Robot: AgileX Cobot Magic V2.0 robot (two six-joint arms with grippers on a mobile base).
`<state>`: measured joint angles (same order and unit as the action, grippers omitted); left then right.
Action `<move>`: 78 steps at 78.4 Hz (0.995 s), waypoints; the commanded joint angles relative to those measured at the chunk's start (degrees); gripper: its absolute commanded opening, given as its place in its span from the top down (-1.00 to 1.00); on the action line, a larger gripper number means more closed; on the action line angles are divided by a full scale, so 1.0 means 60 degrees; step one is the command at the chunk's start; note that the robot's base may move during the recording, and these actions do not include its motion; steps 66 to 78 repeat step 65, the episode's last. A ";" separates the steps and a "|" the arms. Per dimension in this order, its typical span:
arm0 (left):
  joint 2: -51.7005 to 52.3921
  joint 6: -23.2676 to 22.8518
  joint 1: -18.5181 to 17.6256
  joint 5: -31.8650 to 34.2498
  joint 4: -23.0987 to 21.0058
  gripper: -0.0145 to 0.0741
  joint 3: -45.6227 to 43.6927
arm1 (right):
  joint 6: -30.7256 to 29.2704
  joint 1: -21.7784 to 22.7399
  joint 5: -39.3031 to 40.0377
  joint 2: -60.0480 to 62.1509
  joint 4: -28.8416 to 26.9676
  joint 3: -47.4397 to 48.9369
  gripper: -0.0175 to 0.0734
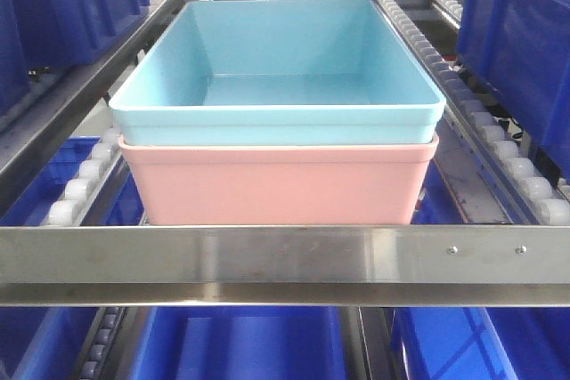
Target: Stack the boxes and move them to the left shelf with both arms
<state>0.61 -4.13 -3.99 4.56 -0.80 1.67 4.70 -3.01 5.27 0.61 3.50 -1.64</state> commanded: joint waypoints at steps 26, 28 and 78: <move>0.0143 0.0047 0.0022 0.0739 -0.0049 0.67 -0.0042 | -0.0072 0.0030 0.0789 0.0184 -0.0021 0.0217 0.50; 0.0143 0.0047 0.0022 0.0739 -0.0049 0.67 -0.0042 | -0.0072 0.0030 0.0789 0.0184 -0.0021 0.0217 0.50; 0.0143 0.0047 0.0022 0.0739 -0.0049 0.68 -0.0042 | -0.0072 0.0030 0.0789 0.0184 -0.0021 0.0217 0.50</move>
